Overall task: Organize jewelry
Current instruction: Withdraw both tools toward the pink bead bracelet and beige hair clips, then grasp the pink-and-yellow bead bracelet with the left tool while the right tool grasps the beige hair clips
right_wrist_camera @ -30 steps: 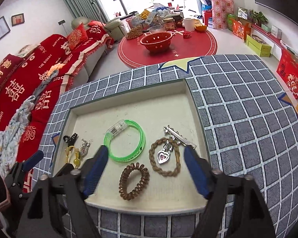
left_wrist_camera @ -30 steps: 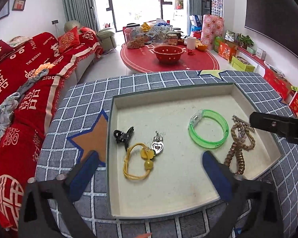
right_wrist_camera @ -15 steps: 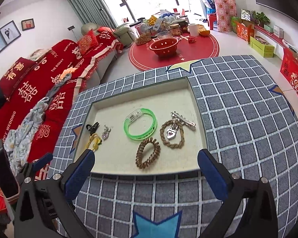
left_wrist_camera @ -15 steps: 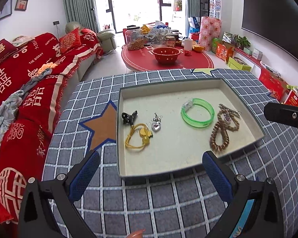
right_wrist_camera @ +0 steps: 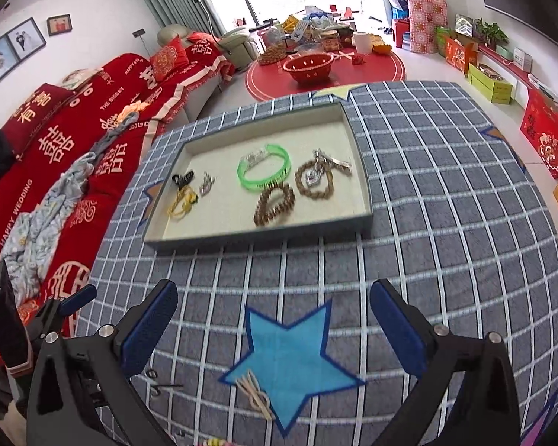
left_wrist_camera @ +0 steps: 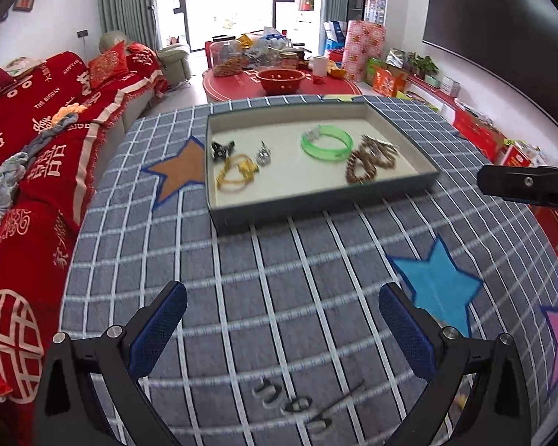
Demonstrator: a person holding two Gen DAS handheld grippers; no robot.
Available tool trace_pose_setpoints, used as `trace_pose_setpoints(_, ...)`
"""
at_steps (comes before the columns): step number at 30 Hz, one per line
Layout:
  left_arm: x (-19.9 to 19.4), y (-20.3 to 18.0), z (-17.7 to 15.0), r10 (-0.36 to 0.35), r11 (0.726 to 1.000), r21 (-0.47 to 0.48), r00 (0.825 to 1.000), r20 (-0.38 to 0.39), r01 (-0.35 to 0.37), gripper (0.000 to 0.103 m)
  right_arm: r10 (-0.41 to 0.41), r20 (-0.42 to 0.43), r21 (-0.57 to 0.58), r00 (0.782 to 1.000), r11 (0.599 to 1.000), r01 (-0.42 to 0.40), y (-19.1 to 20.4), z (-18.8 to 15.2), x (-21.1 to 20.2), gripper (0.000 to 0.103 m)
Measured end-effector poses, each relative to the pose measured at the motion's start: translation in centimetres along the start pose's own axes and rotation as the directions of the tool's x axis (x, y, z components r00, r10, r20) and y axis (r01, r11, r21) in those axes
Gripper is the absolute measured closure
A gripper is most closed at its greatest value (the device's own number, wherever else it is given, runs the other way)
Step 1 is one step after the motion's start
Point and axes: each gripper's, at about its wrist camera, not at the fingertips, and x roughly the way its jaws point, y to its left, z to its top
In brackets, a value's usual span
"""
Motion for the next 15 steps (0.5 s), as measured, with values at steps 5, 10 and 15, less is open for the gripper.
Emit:
trace_pose_setpoints(5,-1.7,-2.0,-3.2,-0.055,0.997,0.048,0.998,-0.015,0.056,0.000,-0.023,-0.050,-0.026,0.998,0.999,0.022,-0.6,-3.3,0.0,0.000)
trace_pose_setpoints(10,-3.2,-4.1,-6.4,-0.130,0.988,0.084,0.991,-0.038,0.133,0.000,-0.056,-0.094,-0.074,0.994,0.996,0.049,-1.0,-6.2,0.5,0.000)
trace_pose_setpoints(15,-3.8,-6.4,-9.0,-0.162,0.978,0.120,0.984,-0.076,0.170,0.000,-0.070,-0.136,-0.137,0.988,0.989,0.051,-0.4,-8.2,1.3,0.000)
